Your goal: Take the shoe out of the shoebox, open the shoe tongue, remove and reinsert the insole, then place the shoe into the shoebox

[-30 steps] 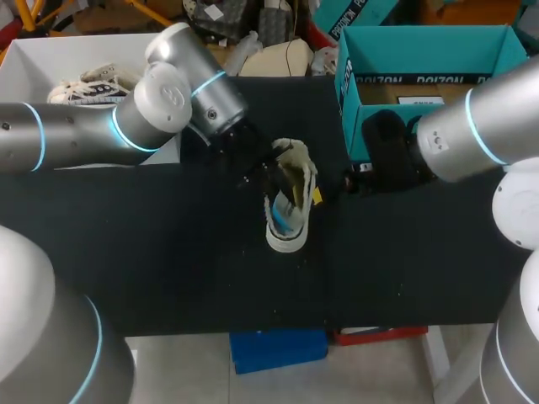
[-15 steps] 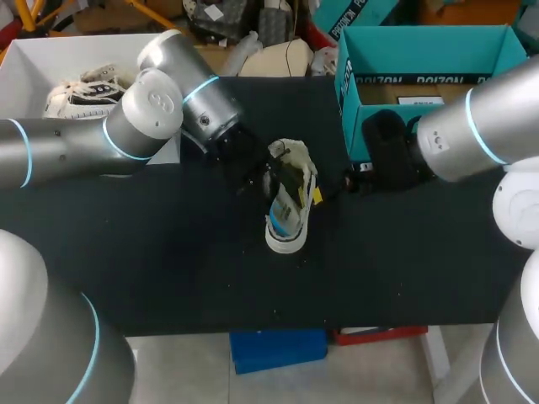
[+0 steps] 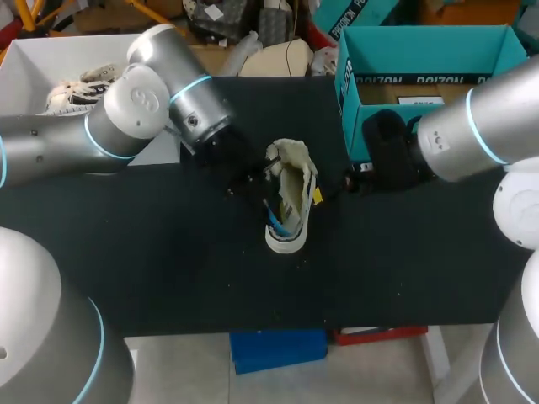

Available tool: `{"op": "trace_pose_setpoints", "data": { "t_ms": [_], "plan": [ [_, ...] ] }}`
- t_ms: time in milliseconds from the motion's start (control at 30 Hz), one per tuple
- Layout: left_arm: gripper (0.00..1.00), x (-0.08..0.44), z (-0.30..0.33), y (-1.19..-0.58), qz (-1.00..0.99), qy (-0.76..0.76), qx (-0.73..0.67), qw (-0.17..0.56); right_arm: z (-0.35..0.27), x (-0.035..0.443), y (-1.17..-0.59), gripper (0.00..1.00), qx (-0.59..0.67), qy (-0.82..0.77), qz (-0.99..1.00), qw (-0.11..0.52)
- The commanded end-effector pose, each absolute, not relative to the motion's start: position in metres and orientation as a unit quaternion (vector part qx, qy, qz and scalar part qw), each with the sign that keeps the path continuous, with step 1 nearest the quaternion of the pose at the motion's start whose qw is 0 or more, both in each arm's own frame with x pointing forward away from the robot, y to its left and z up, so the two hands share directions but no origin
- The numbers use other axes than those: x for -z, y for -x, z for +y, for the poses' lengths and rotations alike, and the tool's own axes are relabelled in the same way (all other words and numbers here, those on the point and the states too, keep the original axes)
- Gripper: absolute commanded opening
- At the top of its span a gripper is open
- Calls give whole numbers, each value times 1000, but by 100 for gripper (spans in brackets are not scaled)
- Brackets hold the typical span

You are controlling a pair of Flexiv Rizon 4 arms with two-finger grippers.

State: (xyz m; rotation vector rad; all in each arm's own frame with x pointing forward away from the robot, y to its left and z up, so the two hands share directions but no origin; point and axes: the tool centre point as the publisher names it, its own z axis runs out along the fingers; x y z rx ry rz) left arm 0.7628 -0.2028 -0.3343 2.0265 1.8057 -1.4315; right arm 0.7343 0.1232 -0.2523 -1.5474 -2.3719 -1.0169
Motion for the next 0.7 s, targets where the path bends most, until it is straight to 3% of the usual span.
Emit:
{"op": "trace_pose_setpoints", "data": {
  "t_ms": [33, 700],
  "plan": [
    [0, 339, -198, -757, 599, -649, 463, 70, 125, 252, -734, 100, 336, 514, -787, 65],
    [0, 352, -206, -782, 628, -610, 463, 138, 125, 252, -734, 100, 336, 514, -787, 65]
  ]
}}
